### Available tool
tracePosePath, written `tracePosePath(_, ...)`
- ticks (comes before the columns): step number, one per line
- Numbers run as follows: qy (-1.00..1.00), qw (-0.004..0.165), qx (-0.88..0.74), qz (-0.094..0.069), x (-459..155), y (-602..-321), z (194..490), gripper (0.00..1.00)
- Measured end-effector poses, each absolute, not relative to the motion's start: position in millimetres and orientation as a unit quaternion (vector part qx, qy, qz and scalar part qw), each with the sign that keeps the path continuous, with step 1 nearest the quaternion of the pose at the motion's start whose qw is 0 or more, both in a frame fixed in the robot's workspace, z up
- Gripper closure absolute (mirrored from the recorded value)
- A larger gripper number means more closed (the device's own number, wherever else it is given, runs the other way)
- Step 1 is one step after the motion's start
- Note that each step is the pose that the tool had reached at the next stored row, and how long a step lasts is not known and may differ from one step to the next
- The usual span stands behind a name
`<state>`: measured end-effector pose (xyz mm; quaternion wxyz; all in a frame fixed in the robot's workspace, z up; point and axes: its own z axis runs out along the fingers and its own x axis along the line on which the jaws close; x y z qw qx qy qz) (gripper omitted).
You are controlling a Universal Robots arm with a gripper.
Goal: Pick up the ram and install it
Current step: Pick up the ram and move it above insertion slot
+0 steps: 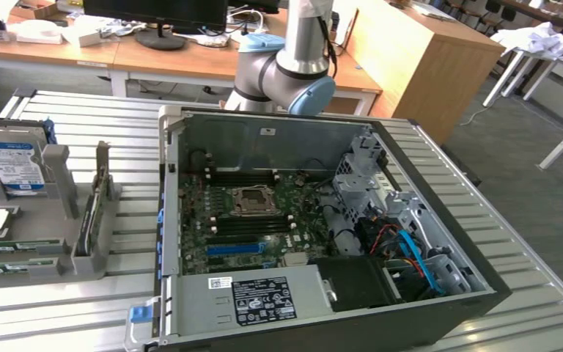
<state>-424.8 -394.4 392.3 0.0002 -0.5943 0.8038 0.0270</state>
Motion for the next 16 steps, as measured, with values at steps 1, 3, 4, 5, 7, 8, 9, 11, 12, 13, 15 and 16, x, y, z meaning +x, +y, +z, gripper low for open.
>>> tracePosePath(1, 0.798, 0.000, -0.602, 0.027, -424.8, -394.4, 392.2, 0.89)
tracePosePath(3, 0.787, -0.001, -0.616, 0.027, -424.8, -394.4, 392.2, 0.89)
tracePosePath(4, 0.782, -0.001, -0.623, 0.027, -424.8, -394.3, 392.2, 0.89)
tracePosePath(5, 0.776, -0.001, -0.630, 0.027, -424.8, -394.3, 392.2, 0.89)
tracePosePath(7, 0.764, -0.002, -0.644, 0.027, -424.8, -394.3, 392.2, 0.89)
tracePosePath(8, 0.758, -0.002, -0.651, 0.026, -424.8, -394.4, 392.2, 0.89)
tracePosePath(9, 0.753, -0.003, -0.658, 0.026, -424.8, -394.3, 392.2, 0.89)
tracePosePath(11, 0.740, -0.003, -0.672, 0.026, -424.9, -394.3, 392.2, 0.89)
tracePosePath(12, 0.734, -0.003, -0.678, 0.026, -424.8, -394.4, 392.2, 0.89)
tracePosePath(13, 0.728, -0.004, -0.685, 0.026, -424.9, -394.3, 392.2, 0.89)
tracePosePath(15, 0.717, -0.004, -0.697, 0.026, -424.9, -394.3, 392.2, 0.89)
tracePosePath(16, 0.716, -0.004, -0.697, 0.026, -424.9, -394.3, 392.2, 0.89)
